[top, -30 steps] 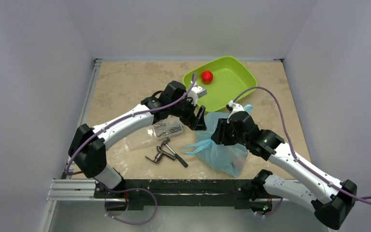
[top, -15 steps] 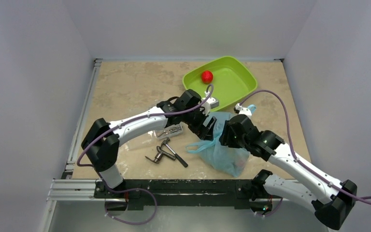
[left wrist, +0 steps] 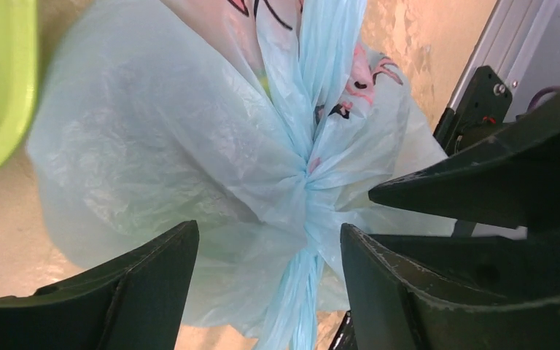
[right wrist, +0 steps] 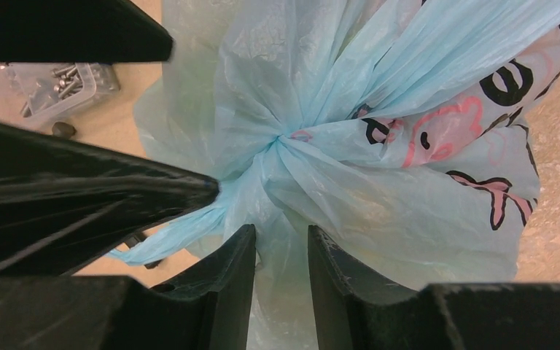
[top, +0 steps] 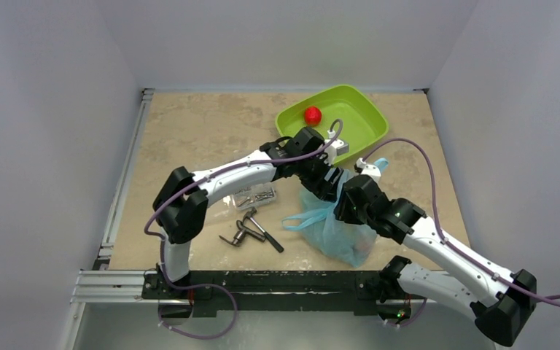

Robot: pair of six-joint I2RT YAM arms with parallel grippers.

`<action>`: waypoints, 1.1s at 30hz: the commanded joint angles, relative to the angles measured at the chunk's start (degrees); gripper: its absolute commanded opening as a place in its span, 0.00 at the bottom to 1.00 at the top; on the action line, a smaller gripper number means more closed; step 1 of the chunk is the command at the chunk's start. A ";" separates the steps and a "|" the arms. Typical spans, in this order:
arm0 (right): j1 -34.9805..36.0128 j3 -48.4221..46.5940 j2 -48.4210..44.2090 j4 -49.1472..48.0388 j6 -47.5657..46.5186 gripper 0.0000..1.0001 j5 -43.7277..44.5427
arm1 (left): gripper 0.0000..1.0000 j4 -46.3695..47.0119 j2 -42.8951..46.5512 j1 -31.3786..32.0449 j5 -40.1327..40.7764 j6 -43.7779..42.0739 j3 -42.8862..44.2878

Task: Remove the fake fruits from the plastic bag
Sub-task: Untie the plastic bag at the center of the board.

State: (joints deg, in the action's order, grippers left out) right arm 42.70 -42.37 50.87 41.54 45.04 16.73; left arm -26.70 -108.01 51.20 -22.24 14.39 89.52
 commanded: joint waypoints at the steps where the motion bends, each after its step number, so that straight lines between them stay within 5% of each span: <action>1: 0.10 -0.30 -1.03 -0.94 0.74 0.33 2.82 | 0.68 -1.80 -3.57 0.98 -4.38 1.52 3.80; 7: 0.09 -1.90 0.36 1.51 1.55 0.42 6.20 | 0.14 -3.45 -4.48 1.19 -4.24 3.24 4.98; 9: 0.09 -2.34 0.83 1.44 1.58 0.46 6.25 | 0.04 -3.18 -3.43 1.10 -4.03 3.33 4.59; 21: 0.10 0.48 3.09 -8.07 3.28 0.49 1.93 | 0.00 0.45 1.03 1.10 -3.97 5.87 0.71; 27: 0.05 3.87 -0.60 -11.65 8.60 0.62 3.27 | 0.00 0.02 0.50 0.77 -3.06 10.73 0.75; 29: 0.06 4.40 0.42 -10.53 9.28 0.55 5.63 | 0.00 0.32 0.55 0.52 -3.79 12.26 0.55; 33: -0.01 5.57 0.69 -8.71 8.38 0.10 8.71 | 0.00 -1.67 2.53 -0.02 1.58 14.27 -0.23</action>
State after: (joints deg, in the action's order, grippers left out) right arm 42.70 -37.95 51.57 32.91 51.92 20.49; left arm -28.27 -109.69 51.90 -24.23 24.60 90.08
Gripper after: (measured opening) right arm 0.245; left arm 0.005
